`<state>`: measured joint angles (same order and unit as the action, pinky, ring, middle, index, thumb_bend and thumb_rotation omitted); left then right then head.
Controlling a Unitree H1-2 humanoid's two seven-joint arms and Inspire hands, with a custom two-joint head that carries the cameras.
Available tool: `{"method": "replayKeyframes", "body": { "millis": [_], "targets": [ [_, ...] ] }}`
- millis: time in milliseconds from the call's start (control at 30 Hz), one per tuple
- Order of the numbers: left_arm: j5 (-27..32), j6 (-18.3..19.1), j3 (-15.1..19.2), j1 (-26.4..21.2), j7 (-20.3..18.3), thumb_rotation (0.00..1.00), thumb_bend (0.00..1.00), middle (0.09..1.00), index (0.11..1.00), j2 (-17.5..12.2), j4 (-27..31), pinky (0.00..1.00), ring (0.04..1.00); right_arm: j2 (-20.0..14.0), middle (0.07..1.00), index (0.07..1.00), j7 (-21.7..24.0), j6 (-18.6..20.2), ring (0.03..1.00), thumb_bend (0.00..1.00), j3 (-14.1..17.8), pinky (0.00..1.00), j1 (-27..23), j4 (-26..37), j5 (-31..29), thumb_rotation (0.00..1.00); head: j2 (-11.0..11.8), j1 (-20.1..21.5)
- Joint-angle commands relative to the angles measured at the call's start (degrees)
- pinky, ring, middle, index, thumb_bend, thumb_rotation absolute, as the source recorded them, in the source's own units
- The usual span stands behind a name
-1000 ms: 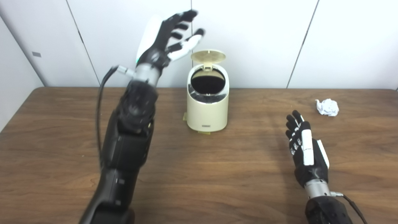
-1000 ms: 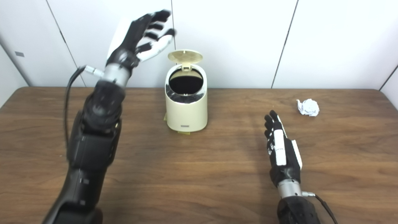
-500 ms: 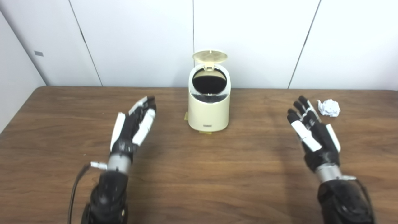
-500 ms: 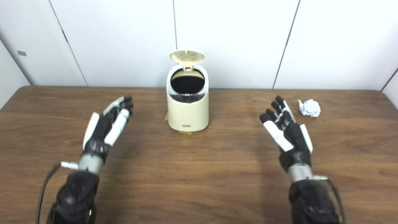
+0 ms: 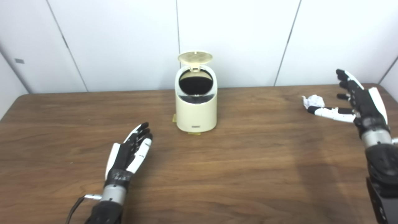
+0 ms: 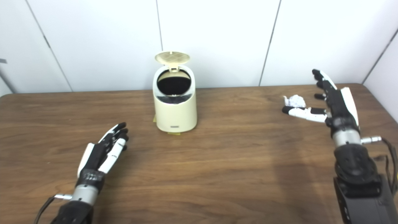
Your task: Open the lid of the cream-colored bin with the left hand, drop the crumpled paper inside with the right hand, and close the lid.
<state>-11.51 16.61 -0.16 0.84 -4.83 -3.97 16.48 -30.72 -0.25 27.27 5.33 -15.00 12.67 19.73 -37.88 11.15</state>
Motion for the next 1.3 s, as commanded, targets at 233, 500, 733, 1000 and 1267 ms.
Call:
{"method": "replayKeyframes", "body": {
  "millis": [233, 500, 733, 1000, 1267],
  "targets": [
    [2.5, -1.1, 1.5, -1.0, 0.0, 0.68, 0.34, 0.896, 0.945, -2.4, 1.5, 0.85, 0.872, -1.0, 0.941, 0.931, 7.6, -0.4, 0.917, 0.93, -1.1, 0.8, -8.8, -7.7, 14.2, 0.08, 0.4, 7.7],
    [3.1, 2.1, 1.9, -0.8, -0.7, 0.66, 0.3, 0.916, 0.95, -4.8, 4.0, 0.9, 0.911, -2.2, 0.913, 0.904, 6.2, -2.3, 0.893, 0.96, -8.4, 0.79, -14.2, -19.5, 17.6, 0.13, 1.1, 10.1],
    [4.3, 3.0, 2.0, -0.7, -0.7, 0.56, 0.27, 0.921, 0.944, -5.5, 5.5, 0.86, 0.898, -0.2, 0.9, 0.872, 2.4, -5.4, 0.87, 0.98, -11.6, 0.77, -19.6, -30.8, 18.0, 0.13, 1.2, 10.9],
    [3.6, 4.3, 1.5, 0.8, -1.0, 0.49, 0.24, 0.896, 0.934, -6.8, 7.3, 0.89, 0.894, 0.5, 0.89, 0.863, 0.2, -6.1, 0.871, 0.95, -15.2, 0.79, -24.4, -39.1, 18.7, 0.11, 1.6, 11.3],
    [4.0, 7.1, 1.7, 2.3, -1.8, 0.45, 0.24, 0.902, 0.948, -7.4, 9.8, 0.86, 0.9, -0.7, 0.918, 0.882, 0.9, -3.5, 0.915, 0.91, -16.0, 0.81, -24.7, -39.5, 19.4, 0.16, 1.4, 11.4]
  ]
}}
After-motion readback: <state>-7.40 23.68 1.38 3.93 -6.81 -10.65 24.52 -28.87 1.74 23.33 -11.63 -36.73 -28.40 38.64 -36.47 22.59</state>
